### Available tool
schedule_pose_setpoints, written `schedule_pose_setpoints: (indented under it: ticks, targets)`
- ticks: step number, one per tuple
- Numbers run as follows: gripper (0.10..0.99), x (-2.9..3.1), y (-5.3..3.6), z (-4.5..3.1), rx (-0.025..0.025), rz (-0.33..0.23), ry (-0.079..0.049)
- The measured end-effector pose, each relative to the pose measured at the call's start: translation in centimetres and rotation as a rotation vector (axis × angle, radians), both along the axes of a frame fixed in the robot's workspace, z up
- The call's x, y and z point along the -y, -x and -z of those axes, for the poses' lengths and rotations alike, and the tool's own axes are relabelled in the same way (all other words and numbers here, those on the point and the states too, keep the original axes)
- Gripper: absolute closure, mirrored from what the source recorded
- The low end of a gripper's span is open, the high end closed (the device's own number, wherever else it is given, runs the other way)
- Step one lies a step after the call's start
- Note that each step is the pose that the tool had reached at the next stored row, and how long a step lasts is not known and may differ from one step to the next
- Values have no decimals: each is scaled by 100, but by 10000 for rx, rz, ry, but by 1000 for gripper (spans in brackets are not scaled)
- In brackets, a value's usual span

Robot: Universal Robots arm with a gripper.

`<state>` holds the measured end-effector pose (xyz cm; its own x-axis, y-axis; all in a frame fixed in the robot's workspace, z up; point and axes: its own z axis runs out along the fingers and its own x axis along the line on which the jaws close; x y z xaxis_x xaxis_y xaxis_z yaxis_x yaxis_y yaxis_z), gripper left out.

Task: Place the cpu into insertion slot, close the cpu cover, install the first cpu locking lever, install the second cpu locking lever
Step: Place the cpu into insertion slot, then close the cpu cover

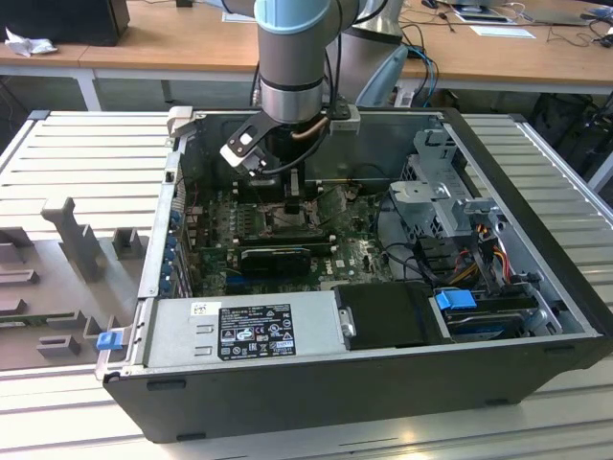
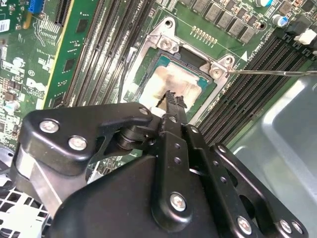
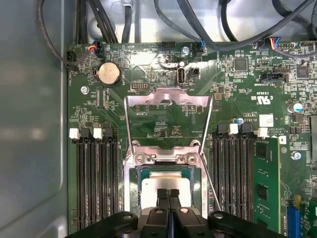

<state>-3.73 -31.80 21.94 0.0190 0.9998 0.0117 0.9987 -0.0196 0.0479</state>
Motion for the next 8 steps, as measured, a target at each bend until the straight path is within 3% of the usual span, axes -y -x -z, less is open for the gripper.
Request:
schedule_pose_setpoints:
  ticks: [4, 5, 6, 7, 8]
  targets:
    - [980, 0, -3, -56, -17, 0, 0]
    - [980, -1, -29, -59, -126, 0, -3]
    - [980, 0, -53, -59, -197, 1, -5]
    - [980, 5, -61, -61, -238, 0, -32]
    - [980, 10, -63, -60, -237, 0, -79]
